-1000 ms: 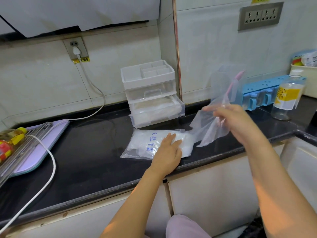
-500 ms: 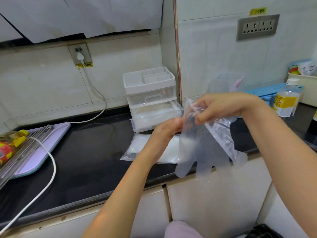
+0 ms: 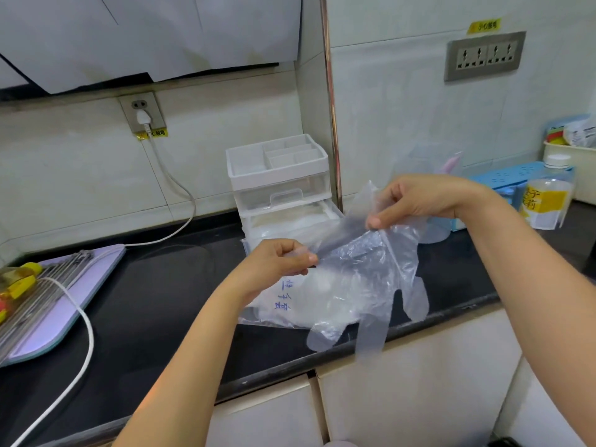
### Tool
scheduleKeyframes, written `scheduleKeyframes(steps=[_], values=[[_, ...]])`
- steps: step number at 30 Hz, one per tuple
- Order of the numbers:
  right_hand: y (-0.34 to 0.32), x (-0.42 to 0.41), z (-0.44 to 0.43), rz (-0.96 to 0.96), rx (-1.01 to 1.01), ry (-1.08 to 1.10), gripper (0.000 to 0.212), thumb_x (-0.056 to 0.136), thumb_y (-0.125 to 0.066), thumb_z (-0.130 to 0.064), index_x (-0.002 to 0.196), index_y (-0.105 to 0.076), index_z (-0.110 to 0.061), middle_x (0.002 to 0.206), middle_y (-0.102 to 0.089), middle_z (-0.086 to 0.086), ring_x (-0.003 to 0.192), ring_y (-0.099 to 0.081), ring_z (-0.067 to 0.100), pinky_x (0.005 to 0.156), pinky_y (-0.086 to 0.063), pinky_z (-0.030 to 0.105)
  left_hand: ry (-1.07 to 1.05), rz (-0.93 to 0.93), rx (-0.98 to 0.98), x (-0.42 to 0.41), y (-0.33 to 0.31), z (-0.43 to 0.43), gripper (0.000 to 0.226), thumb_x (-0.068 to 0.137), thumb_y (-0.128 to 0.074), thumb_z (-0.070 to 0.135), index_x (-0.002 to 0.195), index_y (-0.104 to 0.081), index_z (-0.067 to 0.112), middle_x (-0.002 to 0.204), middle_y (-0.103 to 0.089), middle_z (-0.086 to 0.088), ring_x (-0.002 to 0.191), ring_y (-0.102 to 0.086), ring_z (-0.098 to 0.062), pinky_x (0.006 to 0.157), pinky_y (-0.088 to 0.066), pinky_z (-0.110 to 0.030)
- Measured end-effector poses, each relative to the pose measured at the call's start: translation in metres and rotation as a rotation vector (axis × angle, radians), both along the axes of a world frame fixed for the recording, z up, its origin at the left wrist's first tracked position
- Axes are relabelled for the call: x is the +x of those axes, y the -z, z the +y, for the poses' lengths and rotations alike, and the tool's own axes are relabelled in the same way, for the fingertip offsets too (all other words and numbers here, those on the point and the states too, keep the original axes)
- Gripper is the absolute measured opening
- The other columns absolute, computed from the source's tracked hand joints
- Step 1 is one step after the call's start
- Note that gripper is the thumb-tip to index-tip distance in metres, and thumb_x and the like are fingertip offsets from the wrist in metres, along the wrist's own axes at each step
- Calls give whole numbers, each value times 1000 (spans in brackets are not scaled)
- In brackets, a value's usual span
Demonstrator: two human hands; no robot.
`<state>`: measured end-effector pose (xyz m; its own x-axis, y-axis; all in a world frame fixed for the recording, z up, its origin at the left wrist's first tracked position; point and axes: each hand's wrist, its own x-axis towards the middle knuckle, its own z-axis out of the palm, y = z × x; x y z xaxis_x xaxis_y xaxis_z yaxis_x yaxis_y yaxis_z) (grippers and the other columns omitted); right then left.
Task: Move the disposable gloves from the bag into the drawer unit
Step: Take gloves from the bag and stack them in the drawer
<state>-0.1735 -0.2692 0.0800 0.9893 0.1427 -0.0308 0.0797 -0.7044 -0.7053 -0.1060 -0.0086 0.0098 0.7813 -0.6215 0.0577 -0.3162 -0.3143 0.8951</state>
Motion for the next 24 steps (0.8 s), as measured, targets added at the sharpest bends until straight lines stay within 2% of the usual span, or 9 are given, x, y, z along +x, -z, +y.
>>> scheduleKeyframes(steps=[2, 4, 6, 9, 12, 14, 19, 22, 24], values=[[2, 13, -3, 2, -34, 45, 35, 64, -78, -39, 83, -76, -9, 91, -73, 12, 87, -66, 22, 90, -47, 27, -42, -18, 10, 14, -3, -1, 16, 87, -69, 23, 91, -71, 8, 89, -73, 1, 88, -68, -10, 88, -51, -20], [4, 29, -5, 4, -98, 81, 28, 67, -81, -33, 86, -77, -12, 94, -74, 6, 99, -66, 19, 99, -45, 30, -124, -46, -12, 30, -7, -2, 12, 88, -68, 19, 91, -71, 9, 90, -73, -1, 85, -68, -9, 80, -52, -17], [3, 51, -4, -27, -174, 124, 18, 71, -82, -28, 84, -78, -17, 92, -75, 0, 99, -65, 16, 96, -46, 29, -223, -118, -16, 46, -15, -3, 7, 88, -68, 19, 88, -71, 13, 87, -72, 0, 84, -67, -12, 79, -53, -21], [-4, 76, 1, -69, -187, 175, 10, 72, -82, -28, 79, -78, -23, 86, -73, -2, 78, -58, 12, 73, -44, 22, -335, -194, -39, 69, -31, -3, 5, 87, -69, 19, 83, -68, 15, 86, -72, -2, 86, -66, -19, 85, -52, -32], [-19, 93, 2, -110, -137, 220, 9, 73, -82, -26, 72, -76, -18, 55, -61, -8, 54, -43, 11, 59, -38, 20, -392, -226, -47, 88, -52, 3, 13, 86, -69, 18, 87, -68, 6, 82, -70, -1, 81, -64, -16, 83, -51, -31], [-26, 105, 4, -135, -96, 236, 9, 75, -80, -21, 73, -74, -14, 53, -62, -4, 48, -49, 7, 57, -42, 18, -410, -259, -28, 98, -61, 7, 15, 86, -69, 19, 89, -69, 4, 83, -71, -4, 82, -65, -17, 84, -51, -33], [-31, 140, 26, -261, 221, 231, 9, 82, -71, 0, 91, -70, 0, 89, -72, 14, 70, -70, 14, 68, -58, 19, -546, -387, 13, 118, -87, 4, 11, 88, -66, 17, 90, -69, 7, 85, -68, -2, 83, -60, -16, 72, -46, -24], [-40, 148, 37, -449, 214, 191, 19, 81, -74, -8, 99, -72, -6, 92, -71, 1, 77, -67, 2, 64, -50, 6, -656, -521, -155, 115, -107, 8, 9, 89, -65, 18, 91, -68, 11, 89, -66, 4, 93, -60, -10, 73, -42, -14], [-43, 141, 38, -550, 264, 140, 18, 80, -75, -14, 97, -74, -9, 92, -72, -7, 82, -67, -2, 72, -48, 6, -648, -673, -260, 98, -115, 18, 7, 90, -64, 21, 90, -67, 15, 86, -65, 13, 92, -61, -3, 71, -42, -4]])
